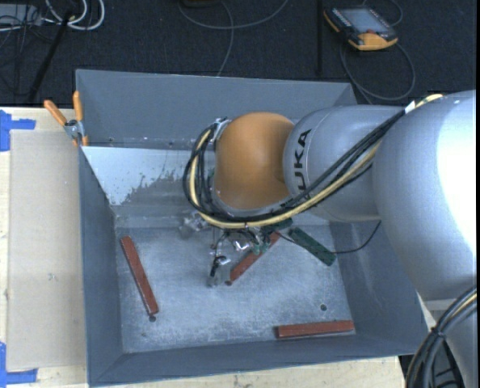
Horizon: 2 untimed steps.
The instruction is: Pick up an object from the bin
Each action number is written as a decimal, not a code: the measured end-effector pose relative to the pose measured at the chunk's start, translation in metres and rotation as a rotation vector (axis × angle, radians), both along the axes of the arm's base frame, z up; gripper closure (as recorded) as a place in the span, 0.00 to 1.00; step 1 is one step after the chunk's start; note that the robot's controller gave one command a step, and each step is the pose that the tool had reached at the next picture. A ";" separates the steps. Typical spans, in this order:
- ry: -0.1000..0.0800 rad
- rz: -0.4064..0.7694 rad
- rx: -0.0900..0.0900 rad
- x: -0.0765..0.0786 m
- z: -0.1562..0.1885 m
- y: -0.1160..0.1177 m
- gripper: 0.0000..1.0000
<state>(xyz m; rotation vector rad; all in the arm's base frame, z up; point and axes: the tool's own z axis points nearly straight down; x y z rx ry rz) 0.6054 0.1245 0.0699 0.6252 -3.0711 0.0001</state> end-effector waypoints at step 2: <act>-0.001 0.003 0.000 -0.027 -0.004 -0.101 0.00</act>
Offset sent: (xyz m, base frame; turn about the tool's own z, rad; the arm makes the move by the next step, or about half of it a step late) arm -0.0201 -0.0539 0.0523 -0.0157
